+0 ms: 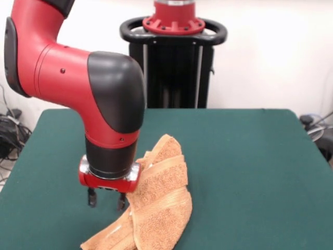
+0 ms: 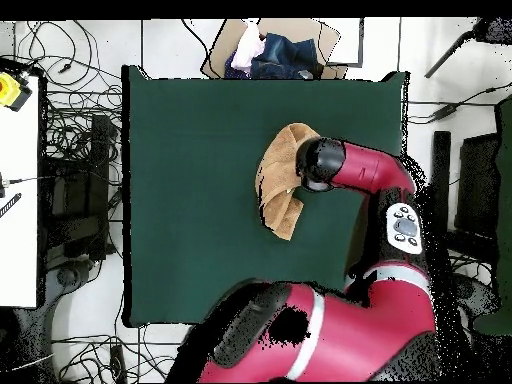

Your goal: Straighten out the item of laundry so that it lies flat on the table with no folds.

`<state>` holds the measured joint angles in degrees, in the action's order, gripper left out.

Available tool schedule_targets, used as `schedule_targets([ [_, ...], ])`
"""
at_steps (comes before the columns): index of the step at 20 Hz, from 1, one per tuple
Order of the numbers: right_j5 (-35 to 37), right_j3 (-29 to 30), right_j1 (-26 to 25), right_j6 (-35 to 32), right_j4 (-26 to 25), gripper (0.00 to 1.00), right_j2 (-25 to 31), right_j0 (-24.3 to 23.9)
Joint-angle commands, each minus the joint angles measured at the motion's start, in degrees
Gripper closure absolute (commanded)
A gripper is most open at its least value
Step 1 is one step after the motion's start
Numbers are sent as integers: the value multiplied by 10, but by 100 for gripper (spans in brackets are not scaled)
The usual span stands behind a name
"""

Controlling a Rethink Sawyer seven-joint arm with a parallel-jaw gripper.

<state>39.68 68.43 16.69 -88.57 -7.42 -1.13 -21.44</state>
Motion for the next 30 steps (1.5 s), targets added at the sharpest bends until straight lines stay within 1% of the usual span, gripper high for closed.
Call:
schedule_targets([
  [1, -61, 126, 1, 2, 49, 0, 168, -45],
  [8, -92, 164, -5, 28, 51, 0, 257, -111],
  [13, -98, 180, -10, 27, 45, 0, 306, -147],
  [19, -99, 178, -18, 16, 28, 0, 327, -160],
  [25, -117, 188, -26, 11, 21, 0, 354, -179],
  [28, -147, 208, -40, 19, 20, 0, 397, -210],
  [30, -165, 226, -56, 39, 15, 0, 441, -241],
])
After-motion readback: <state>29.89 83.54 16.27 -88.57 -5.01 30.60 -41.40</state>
